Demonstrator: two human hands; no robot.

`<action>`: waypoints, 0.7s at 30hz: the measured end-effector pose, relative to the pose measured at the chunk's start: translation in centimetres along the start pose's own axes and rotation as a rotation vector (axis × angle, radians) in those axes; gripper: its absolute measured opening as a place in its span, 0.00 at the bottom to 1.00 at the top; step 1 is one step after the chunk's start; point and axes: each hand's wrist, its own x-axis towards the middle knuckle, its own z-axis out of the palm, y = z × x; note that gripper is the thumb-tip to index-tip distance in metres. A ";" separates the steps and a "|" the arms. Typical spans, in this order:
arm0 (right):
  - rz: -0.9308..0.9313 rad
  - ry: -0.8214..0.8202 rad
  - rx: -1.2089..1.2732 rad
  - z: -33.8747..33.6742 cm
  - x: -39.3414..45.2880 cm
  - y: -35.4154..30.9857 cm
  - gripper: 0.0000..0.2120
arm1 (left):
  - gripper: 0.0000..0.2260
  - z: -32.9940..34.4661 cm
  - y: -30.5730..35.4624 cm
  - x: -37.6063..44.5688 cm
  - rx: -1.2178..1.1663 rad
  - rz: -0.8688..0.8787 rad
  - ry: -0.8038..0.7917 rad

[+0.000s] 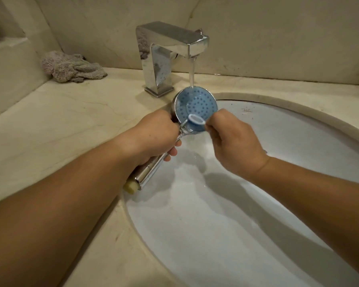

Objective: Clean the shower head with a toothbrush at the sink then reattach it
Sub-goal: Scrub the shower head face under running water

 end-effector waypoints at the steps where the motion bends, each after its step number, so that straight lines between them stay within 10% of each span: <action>1: -0.014 -0.008 0.002 0.1 -0.2 0.0 0.07 | 0.13 0.0 0.0 0.0 -0.012 -0.004 0.000; 21: 0.139 0.046 -0.008 -0.4 -0.2 1.3 0.04 | 0.12 -0.1 0.4 -0.4 -0.067 -0.035 0.023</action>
